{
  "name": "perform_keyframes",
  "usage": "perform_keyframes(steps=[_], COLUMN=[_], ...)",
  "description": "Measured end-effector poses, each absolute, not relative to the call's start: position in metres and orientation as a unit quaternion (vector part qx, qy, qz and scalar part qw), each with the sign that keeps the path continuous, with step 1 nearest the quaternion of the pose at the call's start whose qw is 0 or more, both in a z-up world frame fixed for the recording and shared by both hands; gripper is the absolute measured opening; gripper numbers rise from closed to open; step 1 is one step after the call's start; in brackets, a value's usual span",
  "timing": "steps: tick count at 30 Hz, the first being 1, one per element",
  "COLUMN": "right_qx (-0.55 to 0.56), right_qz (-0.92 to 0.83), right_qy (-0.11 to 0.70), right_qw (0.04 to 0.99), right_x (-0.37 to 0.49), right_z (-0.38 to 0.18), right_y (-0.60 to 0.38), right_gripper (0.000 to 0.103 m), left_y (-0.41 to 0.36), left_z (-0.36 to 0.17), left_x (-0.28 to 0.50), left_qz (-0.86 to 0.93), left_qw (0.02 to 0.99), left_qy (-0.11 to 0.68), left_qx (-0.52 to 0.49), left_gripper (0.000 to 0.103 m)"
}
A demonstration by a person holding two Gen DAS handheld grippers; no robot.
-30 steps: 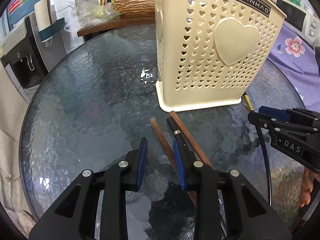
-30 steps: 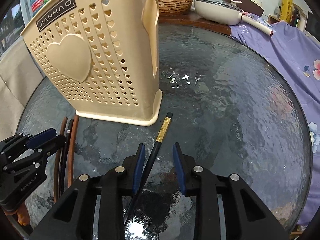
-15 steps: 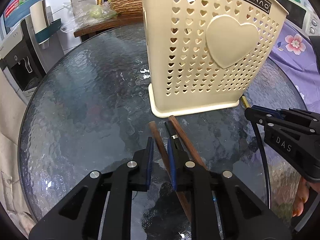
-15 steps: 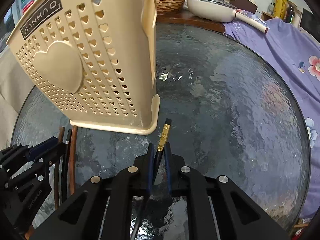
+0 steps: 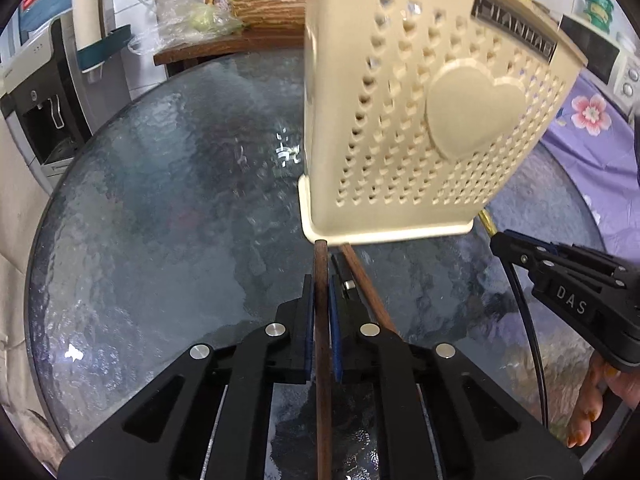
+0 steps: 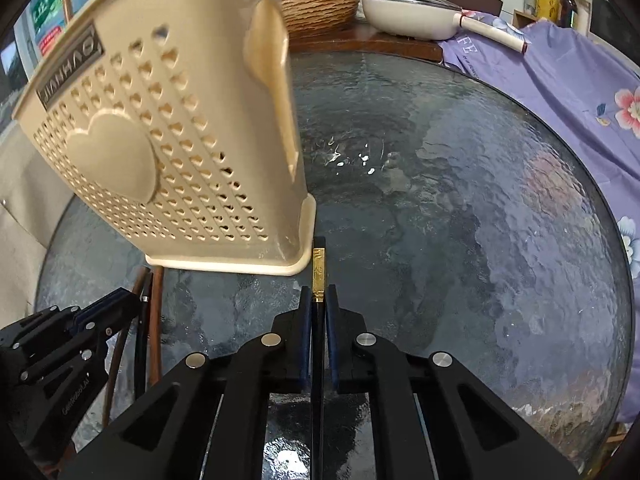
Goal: Organize utensils
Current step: 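Close both tools on their chopsticks and lift them, then carry both chopsticks over the cream holder and lower them toward it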
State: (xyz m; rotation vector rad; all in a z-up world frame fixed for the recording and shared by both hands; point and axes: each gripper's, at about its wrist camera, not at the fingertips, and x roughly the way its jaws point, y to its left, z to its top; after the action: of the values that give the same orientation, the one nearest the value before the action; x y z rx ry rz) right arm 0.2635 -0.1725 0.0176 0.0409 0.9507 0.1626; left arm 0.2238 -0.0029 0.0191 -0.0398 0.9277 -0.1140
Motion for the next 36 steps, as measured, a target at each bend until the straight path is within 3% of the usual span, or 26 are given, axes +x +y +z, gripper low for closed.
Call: perform_keyframes(steps=[20, 36], right_qx=[0.095, 0.083], right_qz=[0.207, 0.259], right_qy=[0.356, 0.246], right_qw=[0.906, 0.930], right_x=[0.214, 0.168], right_z=[0.104, 0.178], right_y=[-0.209, -0.210], right_gripper=[0.007, 0.006], left_y=[0.014, 0.013], left_z=[0.120, 0.182], left_x=[0.168, 0.132], left_qz=[-0.110, -0.141], left_qw=[0.931, 0.953], left_qy=[0.343, 0.267], left_qx=[-0.052, -0.040], left_gripper=[0.007, 0.007])
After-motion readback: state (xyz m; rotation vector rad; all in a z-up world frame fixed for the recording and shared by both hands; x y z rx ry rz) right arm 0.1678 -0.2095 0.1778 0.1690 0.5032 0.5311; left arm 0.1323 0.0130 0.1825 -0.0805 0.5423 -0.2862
